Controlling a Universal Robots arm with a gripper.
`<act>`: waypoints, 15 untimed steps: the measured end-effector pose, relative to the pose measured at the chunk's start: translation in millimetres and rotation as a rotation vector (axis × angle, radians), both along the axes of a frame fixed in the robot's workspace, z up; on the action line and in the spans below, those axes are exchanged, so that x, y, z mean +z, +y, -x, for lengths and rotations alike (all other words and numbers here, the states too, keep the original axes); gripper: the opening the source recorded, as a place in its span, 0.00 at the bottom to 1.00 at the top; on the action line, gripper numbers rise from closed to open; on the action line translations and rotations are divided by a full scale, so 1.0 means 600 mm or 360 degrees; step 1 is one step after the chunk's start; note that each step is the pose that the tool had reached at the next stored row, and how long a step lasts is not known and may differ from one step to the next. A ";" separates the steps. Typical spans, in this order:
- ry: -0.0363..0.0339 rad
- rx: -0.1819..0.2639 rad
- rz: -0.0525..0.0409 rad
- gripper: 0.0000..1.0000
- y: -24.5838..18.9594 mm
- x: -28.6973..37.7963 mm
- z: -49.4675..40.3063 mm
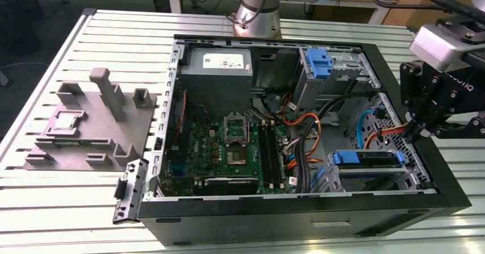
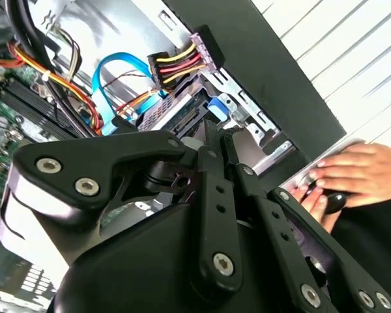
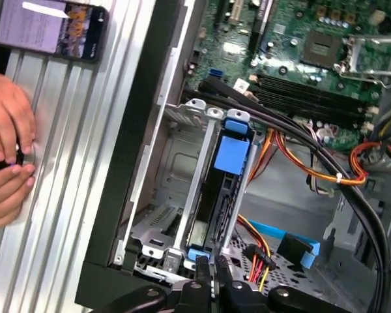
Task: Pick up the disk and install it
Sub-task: 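Insert the first disk wire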
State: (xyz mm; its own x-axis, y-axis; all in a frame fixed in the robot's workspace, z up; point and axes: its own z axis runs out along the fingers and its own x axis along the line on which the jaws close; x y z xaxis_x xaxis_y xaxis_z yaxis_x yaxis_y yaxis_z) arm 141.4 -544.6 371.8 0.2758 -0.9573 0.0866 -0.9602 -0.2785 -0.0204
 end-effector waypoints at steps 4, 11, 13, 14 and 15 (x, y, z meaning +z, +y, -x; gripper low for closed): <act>0.0000 0.0117 0.0000 0.18 0.0000 0.000 0.000; 0.0000 0.0195 0.0005 0.18 0.0033 -0.001 -0.002; 0.0001 0.0196 0.0012 0.19 0.0065 -0.001 -0.003; 0.0001 0.0196 0.0015 0.19 0.0081 -0.001 -0.004; 0.0001 0.0196 0.0018 0.24 0.0098 -0.001 -0.005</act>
State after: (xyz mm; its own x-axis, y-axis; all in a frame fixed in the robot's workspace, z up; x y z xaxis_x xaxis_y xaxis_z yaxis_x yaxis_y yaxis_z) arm 144.3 -538.8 371.3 0.3912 -0.9152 0.0972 -0.9188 -0.3944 -0.0158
